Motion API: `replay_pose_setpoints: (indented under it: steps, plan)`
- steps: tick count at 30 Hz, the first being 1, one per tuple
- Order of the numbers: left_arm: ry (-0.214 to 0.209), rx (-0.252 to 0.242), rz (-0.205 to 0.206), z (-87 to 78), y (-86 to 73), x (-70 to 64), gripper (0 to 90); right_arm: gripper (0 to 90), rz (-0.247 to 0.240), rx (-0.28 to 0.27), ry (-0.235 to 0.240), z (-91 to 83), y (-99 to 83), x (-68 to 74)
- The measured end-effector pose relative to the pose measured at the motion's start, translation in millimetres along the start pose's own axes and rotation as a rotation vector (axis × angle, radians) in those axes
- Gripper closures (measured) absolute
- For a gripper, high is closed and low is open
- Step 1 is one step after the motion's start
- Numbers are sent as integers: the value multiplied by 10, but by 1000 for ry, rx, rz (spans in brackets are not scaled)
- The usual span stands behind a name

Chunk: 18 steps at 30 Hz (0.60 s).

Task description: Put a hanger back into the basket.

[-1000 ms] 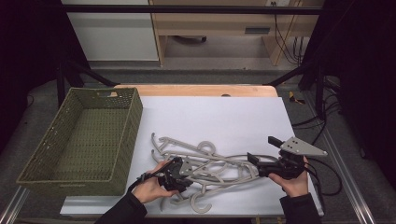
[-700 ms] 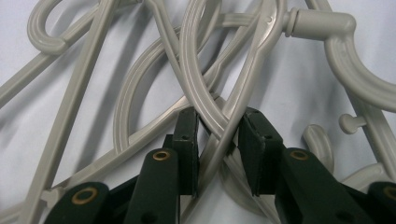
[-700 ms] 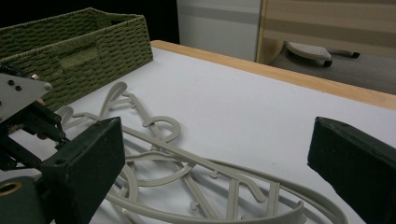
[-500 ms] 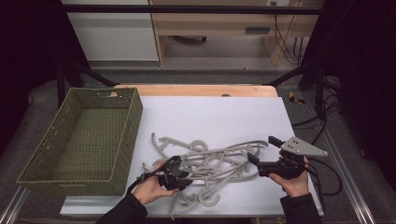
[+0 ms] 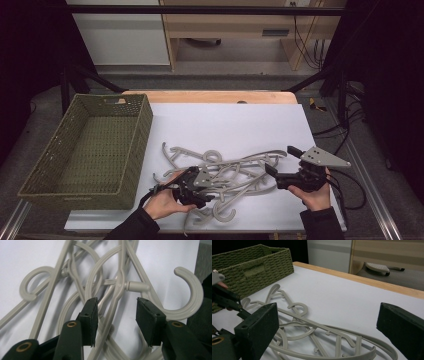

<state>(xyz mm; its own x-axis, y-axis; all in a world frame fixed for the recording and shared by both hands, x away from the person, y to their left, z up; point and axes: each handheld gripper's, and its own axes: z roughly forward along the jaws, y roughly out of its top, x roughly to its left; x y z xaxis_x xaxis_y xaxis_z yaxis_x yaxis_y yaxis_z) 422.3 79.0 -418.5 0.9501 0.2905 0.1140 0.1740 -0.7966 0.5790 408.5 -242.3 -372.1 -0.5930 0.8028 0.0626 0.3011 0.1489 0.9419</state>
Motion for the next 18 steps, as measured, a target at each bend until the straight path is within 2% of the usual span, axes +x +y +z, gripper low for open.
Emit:
replay_pose_setpoints:
  steps: [2, 5, 9, 12, 18]
  plan:
    - [-6, 25, 32, 71, 39, -8, 524, 46, -2, 0, 2, 1, 0, -1]
    - [-26, 54, 48, 171, 70, 6, 579, 47, -7, 1, 3, -6, 1, -8]
    - [-48, 97, 45, 256, 70, 58, 650, 47, -7, -1, 6, -11, 3, -10]
    - [-50, 104, 44, 272, 65, 87, 738, 47, 3, -4, 6, -11, 5, -6]
    - [-76, 116, 45, 301, 81, 103, 756, 48, -1, -1, 6, -6, 5, -4]
